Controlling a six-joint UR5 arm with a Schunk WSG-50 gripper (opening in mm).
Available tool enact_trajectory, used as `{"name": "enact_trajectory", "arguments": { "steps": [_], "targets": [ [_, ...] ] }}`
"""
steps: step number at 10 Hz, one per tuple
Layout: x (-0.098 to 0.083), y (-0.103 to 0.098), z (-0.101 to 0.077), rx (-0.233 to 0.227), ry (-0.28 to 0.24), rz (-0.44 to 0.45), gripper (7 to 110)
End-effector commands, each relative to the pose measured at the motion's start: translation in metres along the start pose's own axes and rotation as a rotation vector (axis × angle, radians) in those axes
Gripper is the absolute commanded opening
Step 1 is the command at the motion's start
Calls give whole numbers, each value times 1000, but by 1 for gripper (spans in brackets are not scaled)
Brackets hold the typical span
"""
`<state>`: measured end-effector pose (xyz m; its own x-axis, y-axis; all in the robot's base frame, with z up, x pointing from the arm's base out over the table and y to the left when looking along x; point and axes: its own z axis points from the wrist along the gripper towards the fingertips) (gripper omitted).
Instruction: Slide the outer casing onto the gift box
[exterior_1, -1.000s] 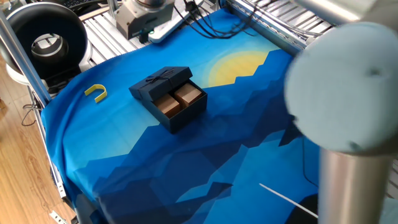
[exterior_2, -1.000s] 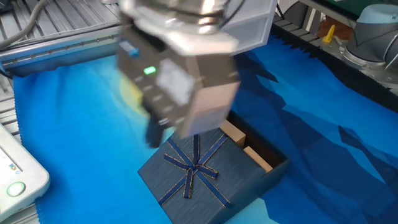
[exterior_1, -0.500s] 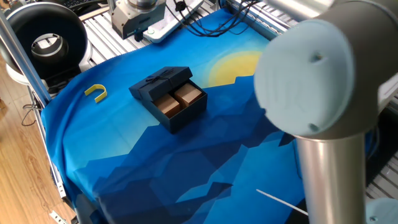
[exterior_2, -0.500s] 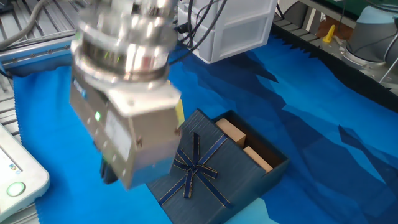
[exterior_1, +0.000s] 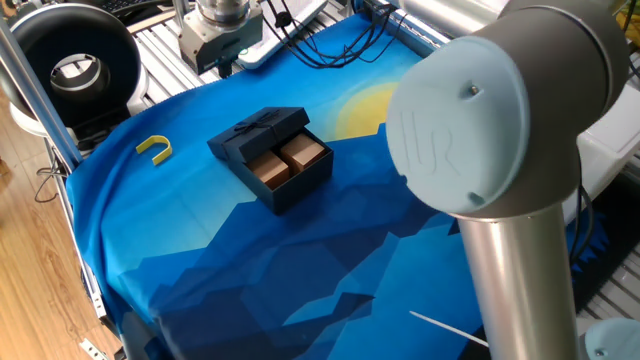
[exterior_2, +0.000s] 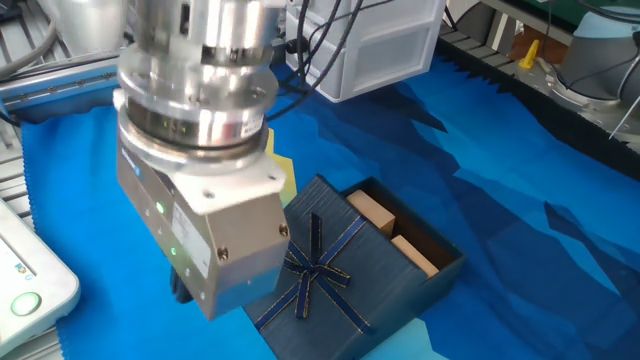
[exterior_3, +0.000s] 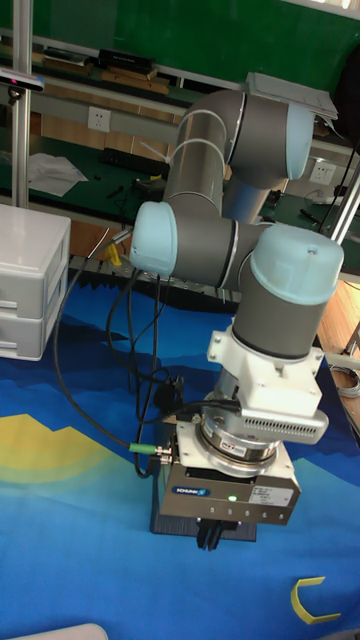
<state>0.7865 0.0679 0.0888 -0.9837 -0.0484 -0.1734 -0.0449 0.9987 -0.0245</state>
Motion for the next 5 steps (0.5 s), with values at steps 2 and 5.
{"name": "enact_trajectory", "arguments": {
  "steps": [2,5],
  "targets": [
    [13,14,12,-36,42,4,7],
    [13,27,19,-53,19,18,7]
  ]
}}
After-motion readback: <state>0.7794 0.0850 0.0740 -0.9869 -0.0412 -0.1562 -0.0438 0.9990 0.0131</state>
